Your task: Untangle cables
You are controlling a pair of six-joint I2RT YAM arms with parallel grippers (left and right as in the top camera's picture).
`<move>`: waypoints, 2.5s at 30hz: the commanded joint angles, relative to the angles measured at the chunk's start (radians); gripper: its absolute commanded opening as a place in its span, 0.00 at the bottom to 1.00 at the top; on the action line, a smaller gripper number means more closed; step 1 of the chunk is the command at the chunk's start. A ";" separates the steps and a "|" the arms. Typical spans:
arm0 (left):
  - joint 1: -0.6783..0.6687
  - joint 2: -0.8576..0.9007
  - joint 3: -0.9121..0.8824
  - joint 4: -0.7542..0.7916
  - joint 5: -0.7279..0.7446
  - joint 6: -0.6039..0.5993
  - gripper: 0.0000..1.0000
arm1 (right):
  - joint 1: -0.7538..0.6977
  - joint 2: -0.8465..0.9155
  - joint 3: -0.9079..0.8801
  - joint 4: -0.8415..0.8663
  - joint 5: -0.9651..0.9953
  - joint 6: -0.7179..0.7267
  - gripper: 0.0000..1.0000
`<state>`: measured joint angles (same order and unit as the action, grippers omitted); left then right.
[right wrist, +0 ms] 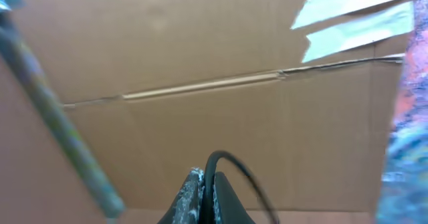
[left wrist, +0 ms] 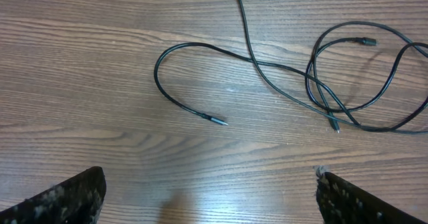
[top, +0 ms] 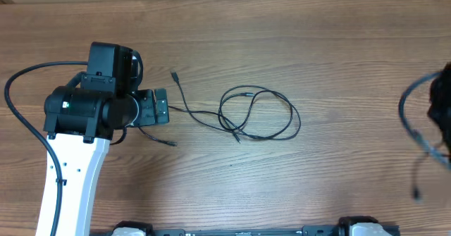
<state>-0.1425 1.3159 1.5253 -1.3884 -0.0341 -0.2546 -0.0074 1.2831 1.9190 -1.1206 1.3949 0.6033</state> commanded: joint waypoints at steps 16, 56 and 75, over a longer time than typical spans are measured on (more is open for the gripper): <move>-0.002 -0.011 0.014 0.001 0.005 0.012 1.00 | -0.838 0.293 0.018 -0.086 -1.062 -0.009 0.04; -0.002 -0.011 0.014 0.000 0.005 0.011 1.00 | -0.941 0.447 -0.264 -0.069 -1.512 -0.202 1.00; -0.002 -0.011 0.014 0.000 0.005 0.012 1.00 | -0.451 0.445 -0.264 -0.143 -1.868 -0.626 1.00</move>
<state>-0.1429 1.3159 1.5253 -1.3888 -0.0341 -0.2546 -0.5438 1.7336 1.6600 -1.2514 -0.4530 0.0032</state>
